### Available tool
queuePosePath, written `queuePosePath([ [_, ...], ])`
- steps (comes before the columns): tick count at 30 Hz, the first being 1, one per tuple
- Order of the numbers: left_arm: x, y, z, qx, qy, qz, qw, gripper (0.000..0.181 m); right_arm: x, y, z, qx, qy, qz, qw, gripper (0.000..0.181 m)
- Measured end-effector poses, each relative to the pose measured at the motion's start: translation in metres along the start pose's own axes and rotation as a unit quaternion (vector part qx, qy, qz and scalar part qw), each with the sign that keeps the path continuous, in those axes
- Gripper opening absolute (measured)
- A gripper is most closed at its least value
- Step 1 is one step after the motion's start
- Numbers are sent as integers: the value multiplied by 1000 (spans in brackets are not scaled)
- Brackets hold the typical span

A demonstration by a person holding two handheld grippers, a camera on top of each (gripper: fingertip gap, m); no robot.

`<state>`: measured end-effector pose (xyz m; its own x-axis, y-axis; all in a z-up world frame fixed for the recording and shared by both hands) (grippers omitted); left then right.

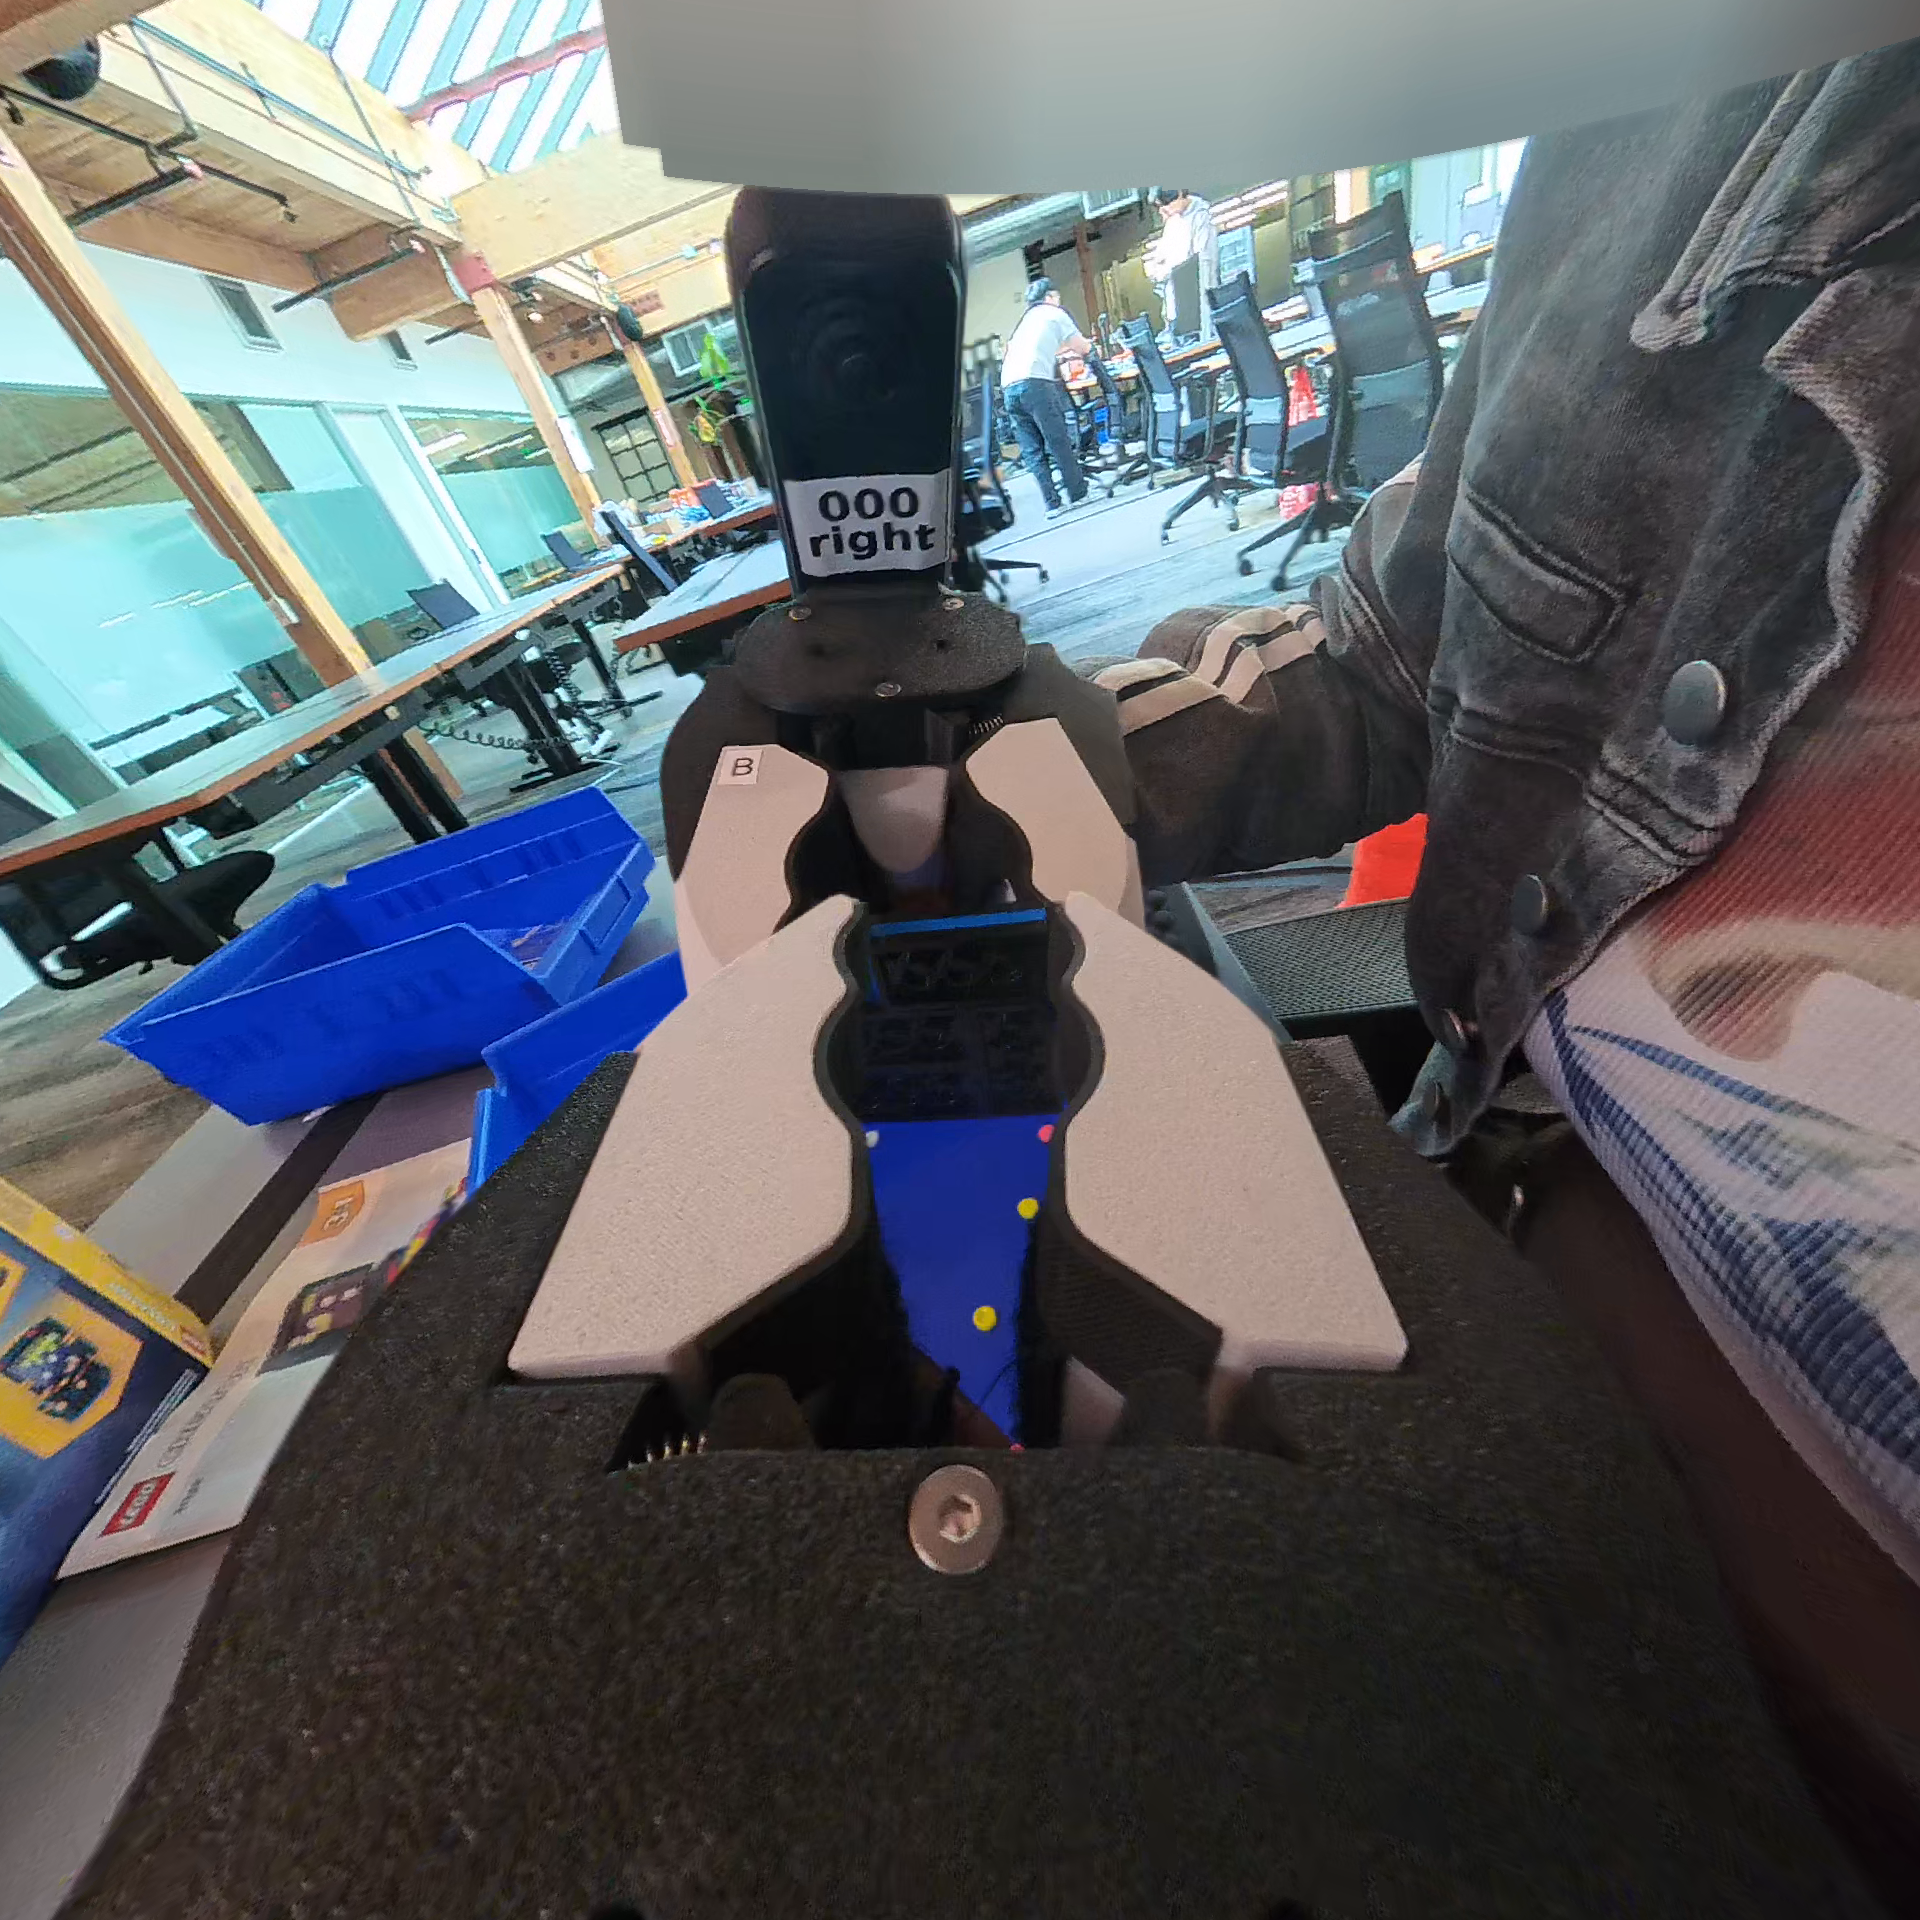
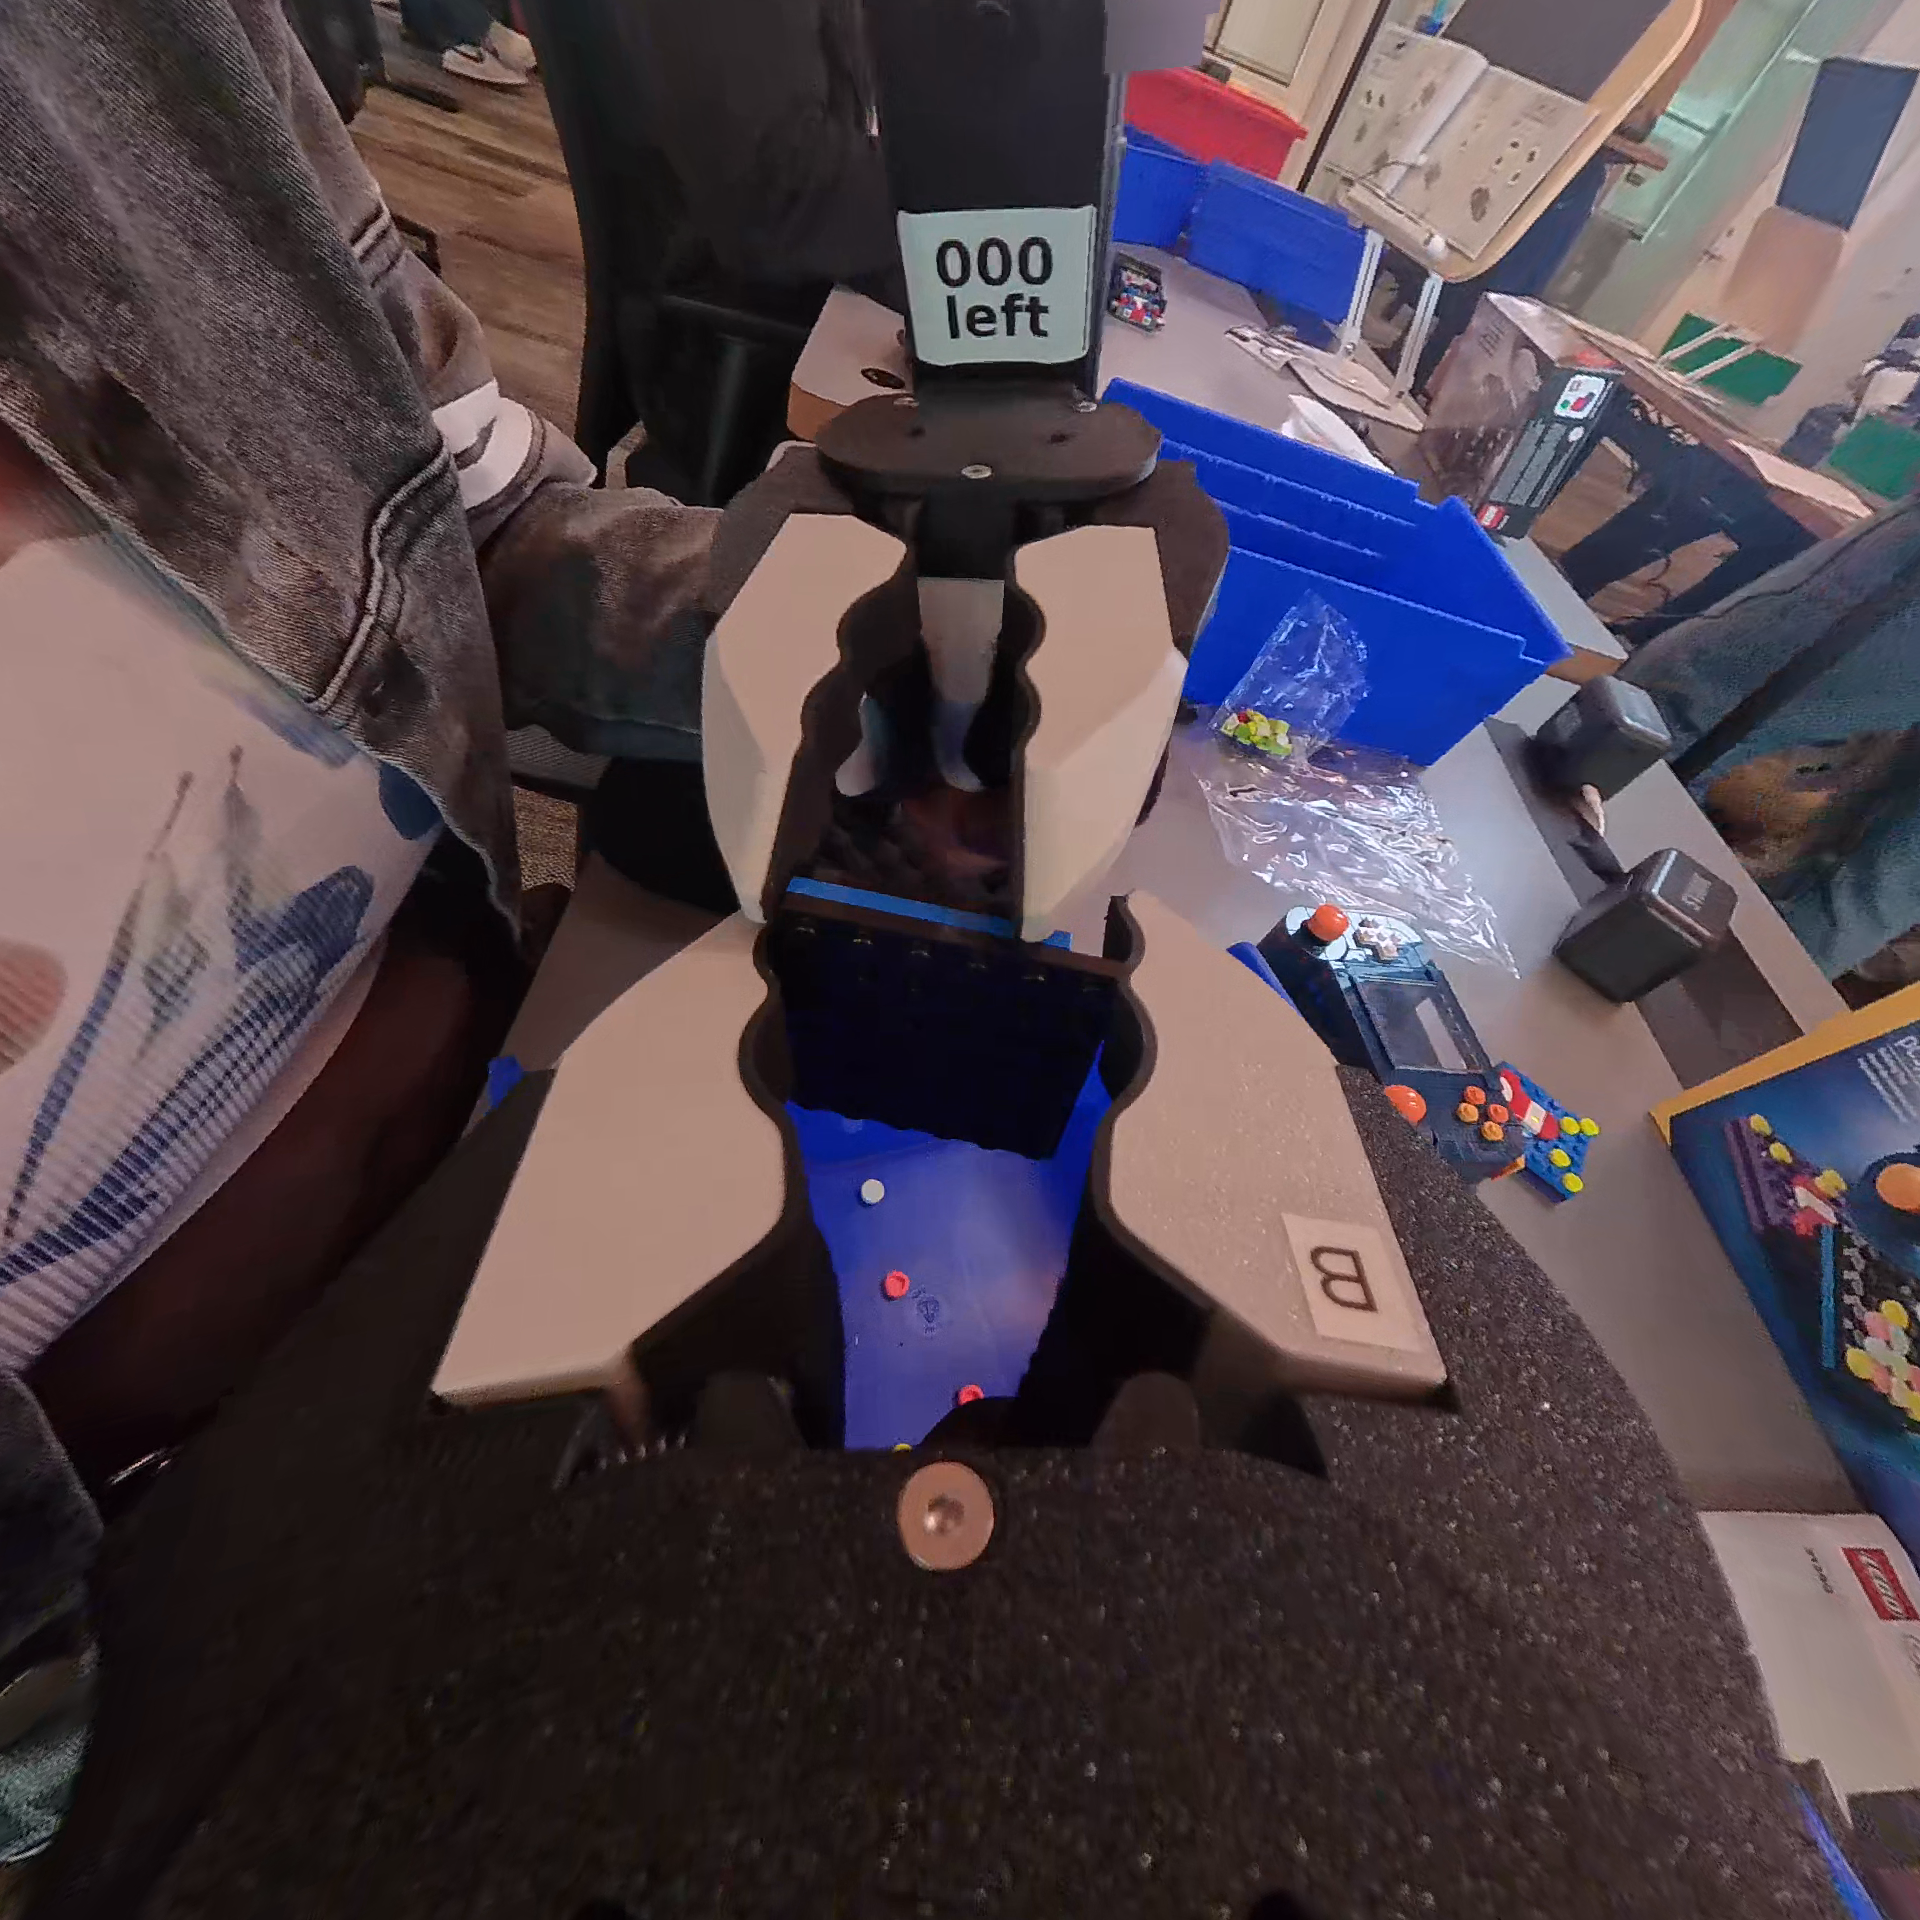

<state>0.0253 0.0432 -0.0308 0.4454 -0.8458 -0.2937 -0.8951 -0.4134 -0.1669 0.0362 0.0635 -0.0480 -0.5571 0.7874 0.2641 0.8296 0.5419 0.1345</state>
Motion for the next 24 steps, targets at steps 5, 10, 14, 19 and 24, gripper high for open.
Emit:
queuePosePath([
  [5,-3,3,-1,-6,-1,-17,1000,34,2,4,-2,9,-5,2,1000,58],
  [10,0,1,3,-33,10,-9,999,31,0,3,0,-11,9,-2,1000,58],
  [14,3,3,0,-19,-2,-6,1000,30,-2,1,-2,-17,6,-13,1000,57],
  [19,-1,7,-10,65,27,-17,997,31,1,-3,-15,64,0,8,998,56],
  [24,-10,24,-20,123,27,-88,988,0,7,6,-31,122,55,82,988,57],
])
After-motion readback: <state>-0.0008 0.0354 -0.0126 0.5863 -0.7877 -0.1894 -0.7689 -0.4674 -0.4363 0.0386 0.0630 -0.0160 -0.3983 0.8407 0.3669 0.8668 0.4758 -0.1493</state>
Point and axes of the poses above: each gripper's, where its closed fingertips meet, y back along the fingers, z out of its underside, x = y × z across the jaws, the point moved 3 cm from there along y, back along the fingers, and after that the axes turned 11 degrees about x, right-handed, at the moved point
